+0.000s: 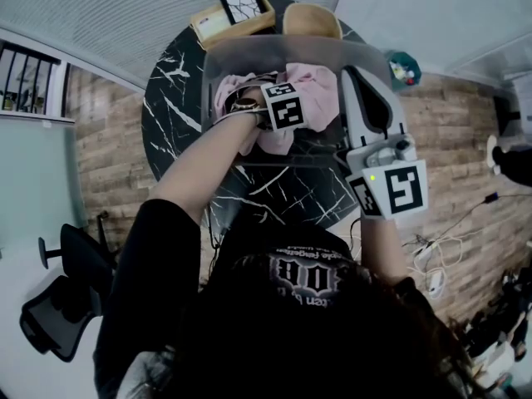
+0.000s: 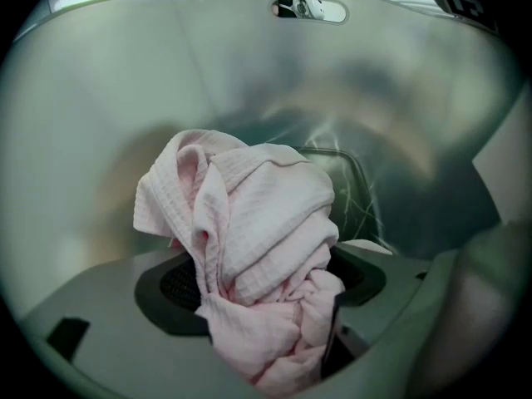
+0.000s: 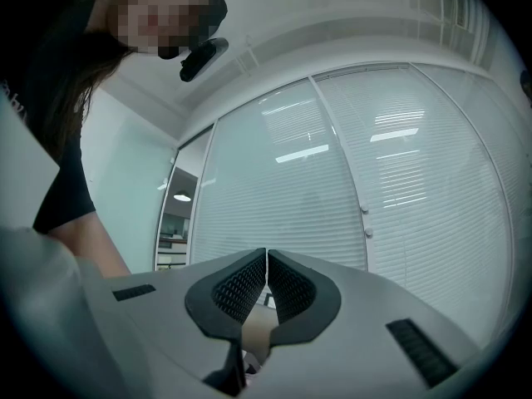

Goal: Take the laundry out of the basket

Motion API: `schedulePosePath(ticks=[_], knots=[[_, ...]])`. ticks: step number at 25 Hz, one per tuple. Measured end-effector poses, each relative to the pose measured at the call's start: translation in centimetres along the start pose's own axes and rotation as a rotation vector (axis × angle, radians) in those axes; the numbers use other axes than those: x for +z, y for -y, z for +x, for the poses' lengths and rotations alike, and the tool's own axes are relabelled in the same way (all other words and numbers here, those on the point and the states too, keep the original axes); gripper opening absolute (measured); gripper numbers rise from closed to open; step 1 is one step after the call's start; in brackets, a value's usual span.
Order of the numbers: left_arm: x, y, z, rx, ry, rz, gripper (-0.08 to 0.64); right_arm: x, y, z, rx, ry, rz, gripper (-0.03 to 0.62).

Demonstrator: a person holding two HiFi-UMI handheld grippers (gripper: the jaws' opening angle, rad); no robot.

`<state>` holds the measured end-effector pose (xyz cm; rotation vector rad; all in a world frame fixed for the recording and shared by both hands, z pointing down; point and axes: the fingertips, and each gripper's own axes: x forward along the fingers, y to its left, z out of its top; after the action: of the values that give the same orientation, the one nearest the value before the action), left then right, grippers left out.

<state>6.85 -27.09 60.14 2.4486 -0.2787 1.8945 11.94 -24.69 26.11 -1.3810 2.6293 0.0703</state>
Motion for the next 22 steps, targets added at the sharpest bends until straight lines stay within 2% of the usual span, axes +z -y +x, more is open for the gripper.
schedulePosePath(ticks=[8, 16, 22], knots=[[1.0, -0.4, -1.3, 0.011, 0.069, 0.011, 0.345, 0.1, -0.3, -0.1, 0.011, -0.001, 0.002, 0.029], [2.0, -0.2, -2.5, 0.013, 0.117, 0.041, 0.333, -0.1, 0.0, -0.4, -0.002, -0.007, -0.002, 0.029], [3.0, -0.5, -3.6, 0.038, 0.154, 0.020, 0.333, 0.1, 0.3, -0.7, -0.007, -0.004, -0.005, 0.029]])
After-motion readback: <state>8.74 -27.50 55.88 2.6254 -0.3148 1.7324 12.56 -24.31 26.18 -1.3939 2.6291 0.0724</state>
